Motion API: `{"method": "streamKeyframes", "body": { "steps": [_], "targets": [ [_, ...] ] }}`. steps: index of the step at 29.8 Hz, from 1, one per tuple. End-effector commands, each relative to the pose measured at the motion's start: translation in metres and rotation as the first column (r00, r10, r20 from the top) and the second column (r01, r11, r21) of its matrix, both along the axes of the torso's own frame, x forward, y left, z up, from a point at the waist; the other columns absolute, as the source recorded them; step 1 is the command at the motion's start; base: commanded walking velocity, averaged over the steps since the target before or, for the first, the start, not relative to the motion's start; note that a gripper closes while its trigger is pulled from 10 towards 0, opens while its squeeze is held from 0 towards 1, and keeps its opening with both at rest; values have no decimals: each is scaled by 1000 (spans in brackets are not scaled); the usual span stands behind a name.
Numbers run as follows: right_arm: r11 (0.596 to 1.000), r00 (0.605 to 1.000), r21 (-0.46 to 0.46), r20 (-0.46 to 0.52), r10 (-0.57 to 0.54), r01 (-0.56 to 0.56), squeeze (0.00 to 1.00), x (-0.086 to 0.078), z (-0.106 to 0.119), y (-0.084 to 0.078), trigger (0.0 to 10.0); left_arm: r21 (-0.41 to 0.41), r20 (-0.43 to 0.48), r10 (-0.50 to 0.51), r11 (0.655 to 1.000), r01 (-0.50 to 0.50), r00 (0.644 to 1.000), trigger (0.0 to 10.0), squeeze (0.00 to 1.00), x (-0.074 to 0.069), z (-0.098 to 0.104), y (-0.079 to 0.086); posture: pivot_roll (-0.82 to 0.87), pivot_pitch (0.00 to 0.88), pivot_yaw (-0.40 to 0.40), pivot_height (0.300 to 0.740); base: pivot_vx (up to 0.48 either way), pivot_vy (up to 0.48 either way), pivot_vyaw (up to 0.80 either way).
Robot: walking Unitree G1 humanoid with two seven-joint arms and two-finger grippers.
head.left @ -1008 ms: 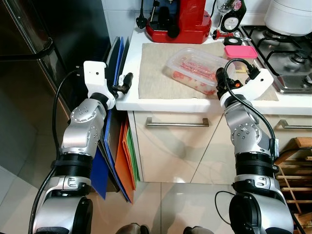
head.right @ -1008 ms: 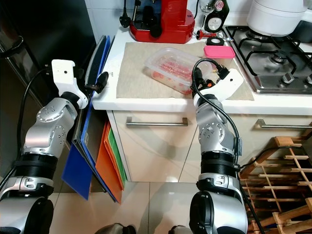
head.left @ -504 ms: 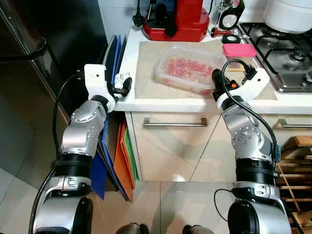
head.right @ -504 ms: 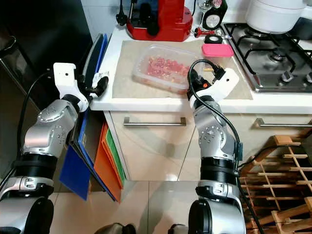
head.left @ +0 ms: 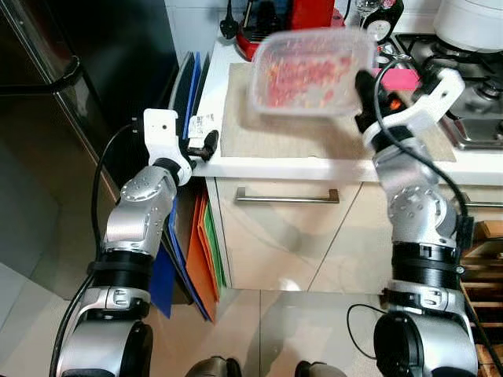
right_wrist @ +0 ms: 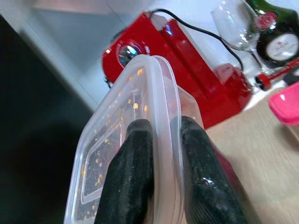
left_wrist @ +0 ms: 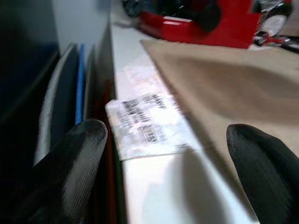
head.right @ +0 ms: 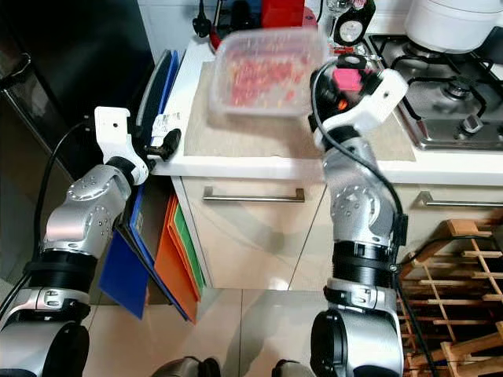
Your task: Restocking fridge
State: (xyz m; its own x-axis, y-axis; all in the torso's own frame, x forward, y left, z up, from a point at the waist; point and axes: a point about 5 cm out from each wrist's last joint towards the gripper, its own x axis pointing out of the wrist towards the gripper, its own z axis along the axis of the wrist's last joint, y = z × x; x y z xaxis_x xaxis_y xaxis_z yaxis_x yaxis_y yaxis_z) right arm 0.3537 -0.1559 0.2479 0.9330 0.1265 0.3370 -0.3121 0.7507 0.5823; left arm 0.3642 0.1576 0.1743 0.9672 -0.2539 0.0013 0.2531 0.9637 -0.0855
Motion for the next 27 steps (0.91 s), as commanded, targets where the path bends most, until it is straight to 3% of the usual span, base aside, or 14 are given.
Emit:
{"method": "streamKeyframes", "body": {
  "steps": [1, 4, 8, 9, 11, 13, 16, 19, 23, 24, 27],
  "targets": [
    [1000, 999, 10, 47, 10, -10, 0, -3, 9, -1, 0, 13, 10, -2, 1000, 2, 1000, 10000, 0, 3, 3, 6, -40, 48, 49, 740, 0, 0, 0],
    [999, 998, 22, 51, 29, -30, 0, -5, 9, 0, 0, 9, 8, 13, 1000, -13, 1000, 10000, 0, 6, 6, 15, -41, 52, 53, 740, 0, 0, 0],
    [998, 993, -41, 104, 59, -55, 0, -12, 14, 3, 0, 12, 13, 12, 1000, -13, 1000, 10000, 0, 6, 7, 17, -42, 56, 54, 740, 0, 0, 0],
    [961, 987, -260, 151, -53, 91, 0, -17, 12, -2, 0, 11, 17, 0, 1000, 0, 1000, 10000, 0, 2, 4, 15, -44, 60, 55, 740, 0, 0, 0],
    [864, 959, -442, 240, -147, 243, 0, -23, 12, -6, 0, 2, 27, -10, 1000, 10, 1000, 10000, 0, -3, 2, 15, -45, 65, 56, 740, 0, 0, 0],
    [783, 929, -517, 307, -209, 347, 0, -29, 11, -9, 0, -27, 61, 13, 1000, -12, 998, 10000, 0, -8, 3, 16, -43, 67, 56, 740, 0, 0, 0],
    [750, 905, -513, 314, -288, 417, 0, -37, 6, -15, 0, -20, 98, 26, 1000, -24, 995, 10000, 0, -17, 4, 13, -41, 72, 55, 740, 0, 0, 0],
    [749, 898, -501, 306, -316, 434, 0, -41, 1, -14, 0, -18, 101, 25, 1000, -23, 995, 10000, 0, -21, 1, 7, -39, 73, 54, 740, 0, 0, 0],
    [791, 913, -465, 286, -291, 398, 0, -43, -4, -4, 0, 2, 89, 8, 1000, -8, 996, 10000, 0, -24, -4, -1, -39, 72, 56, 740, 0, 0, 0],
    [825, 926, -428, 246, -287, 369, 0, -41, -9, -2, 0, 8, 94, -2, 1000, 1, 996, 10000, 0, -26, -4, -4, -38, 71, 55, 740, 0, 0, 0],
    [832, 930, -422, 231, -285, 360, 0, -40, -14, 0, 0, 10, 93, -8, 1000, 7, 996, 10000, 0, -28, -5, -8, -35, 71, 54, 740, 0, 0, 0]
  ]
}}
